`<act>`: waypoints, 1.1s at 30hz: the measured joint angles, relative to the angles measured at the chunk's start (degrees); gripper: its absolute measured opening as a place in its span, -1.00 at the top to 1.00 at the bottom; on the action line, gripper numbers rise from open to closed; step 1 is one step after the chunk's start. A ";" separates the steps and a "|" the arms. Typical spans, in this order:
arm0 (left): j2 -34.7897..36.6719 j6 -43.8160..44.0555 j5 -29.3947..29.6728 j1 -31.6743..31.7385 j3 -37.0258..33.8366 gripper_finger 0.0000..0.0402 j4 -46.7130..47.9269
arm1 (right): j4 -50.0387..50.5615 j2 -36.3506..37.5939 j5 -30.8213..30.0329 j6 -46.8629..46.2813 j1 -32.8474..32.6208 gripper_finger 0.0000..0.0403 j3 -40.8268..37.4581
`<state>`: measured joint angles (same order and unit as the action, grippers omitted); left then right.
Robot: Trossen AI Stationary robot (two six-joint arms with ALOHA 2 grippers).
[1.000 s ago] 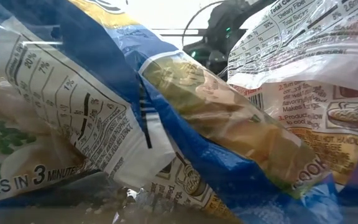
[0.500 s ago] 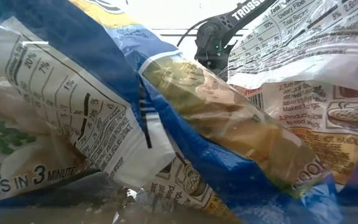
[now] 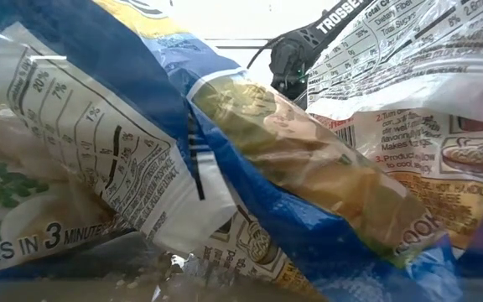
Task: Sort Maruchan noodles
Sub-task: Put the green noodle pack into the top right transparent bin
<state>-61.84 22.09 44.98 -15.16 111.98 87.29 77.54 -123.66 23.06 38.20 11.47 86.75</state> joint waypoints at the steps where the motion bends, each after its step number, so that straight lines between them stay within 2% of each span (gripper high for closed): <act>1: 0.00 0.06 -0.01 0.00 0.00 0.14 0.00 | -1.08 0.00 0.36 -0.31 0.02 -0.15 -0.55; 6: 0.00 0.56 0.18 0.00 0.00 0.14 0.00 | -2.08 0.22 2.62 -0.49 0.31 -0.14 -4.11; 9: 0.00 0.58 1.38 0.00 0.00 0.14 0.02 | -3.44 0.33 2.74 -0.49 0.76 -0.05 -4.99; 13: 0.00 0.56 1.98 0.00 0.00 0.14 0.04 | -4.75 0.43 2.43 0.18 1.13 0.24 -5.13; 19: 0.00 -0.29 3.06 0.00 0.00 0.14 0.04 | -5.74 1.91 1.78 -0.70 0.90 0.90 -5.17; 21: 0.00 -0.31 3.09 0.00 0.00 0.14 0.04 | -5.29 3.32 0.86 -1.74 0.68 0.94 -5.17; 24: 0.00 -0.33 3.47 0.00 0.00 0.14 0.04 | -4.17 7.52 -2.14 -4.27 0.45 0.96 -5.19; 28: 0.00 -0.39 3.49 0.00 0.00 0.14 0.04 | -2.63 16.60 -5.86 -10.40 0.48 0.97 -5.19; 33: 0.00 -0.99 4.82 0.00 0.00 0.14 0.02 | -1.92 30.51 -16.64 -19.22 1.44 0.98 -5.17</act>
<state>-61.84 21.10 49.80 -15.16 111.98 87.31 75.61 -93.15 6.42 18.98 12.92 81.58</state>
